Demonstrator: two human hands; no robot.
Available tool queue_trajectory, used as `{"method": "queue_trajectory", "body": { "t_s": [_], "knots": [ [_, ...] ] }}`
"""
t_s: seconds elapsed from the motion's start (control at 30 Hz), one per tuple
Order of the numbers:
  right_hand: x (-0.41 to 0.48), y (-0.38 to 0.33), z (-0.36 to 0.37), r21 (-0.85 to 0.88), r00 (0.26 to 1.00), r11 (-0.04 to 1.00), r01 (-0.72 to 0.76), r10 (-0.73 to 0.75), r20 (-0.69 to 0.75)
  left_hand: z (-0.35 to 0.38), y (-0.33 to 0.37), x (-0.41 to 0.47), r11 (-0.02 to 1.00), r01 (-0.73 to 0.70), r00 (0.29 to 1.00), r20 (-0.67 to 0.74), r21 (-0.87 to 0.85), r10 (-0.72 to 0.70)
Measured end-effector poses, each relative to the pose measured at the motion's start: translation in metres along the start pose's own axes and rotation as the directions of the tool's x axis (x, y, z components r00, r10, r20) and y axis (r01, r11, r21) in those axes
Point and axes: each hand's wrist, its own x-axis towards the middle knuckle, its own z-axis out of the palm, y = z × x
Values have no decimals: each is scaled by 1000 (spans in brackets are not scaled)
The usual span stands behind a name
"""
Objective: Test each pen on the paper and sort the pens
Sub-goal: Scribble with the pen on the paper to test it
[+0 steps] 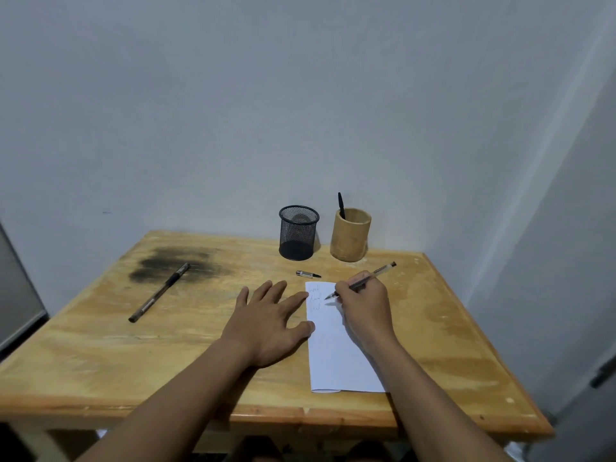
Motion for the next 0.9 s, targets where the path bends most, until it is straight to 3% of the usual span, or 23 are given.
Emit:
{"method": "queue_trajectory", "body": {
  "t_s": [0.07, 0.2, 0.33, 0.43, 0.6, 0.9],
  "knots": [
    [4, -2, -1, 150, 999, 988, -47, 46, 11, -1, 0, 2, 1000, 3, 1000, 0, -7, -3],
    [11, -9, -7, 241, 998, 970, -36, 21, 65, -9, 5, 6, 995, 21, 999, -42, -94, -25],
    [22, -13, -11, 211, 998, 977, -16, 3, 62, -22, 11, 26, 967, 71, 961, -242, -246, -132],
    [28, -12, -12, 174, 999, 985, -13, 3, 55, -24, 8, 50, 975, 38, 947, -303, -217, -105],
    [30, -12, -13, 152, 998, 988, 17, -25, 50, -22, 7, 75, 999, -32, 974, -226, -30, 24],
    [29, -16, -17, 252, 997, 968, -5, -16, 80, -26, -2, 65, 1000, 13, 945, -325, -27, -21]
  ]
}}
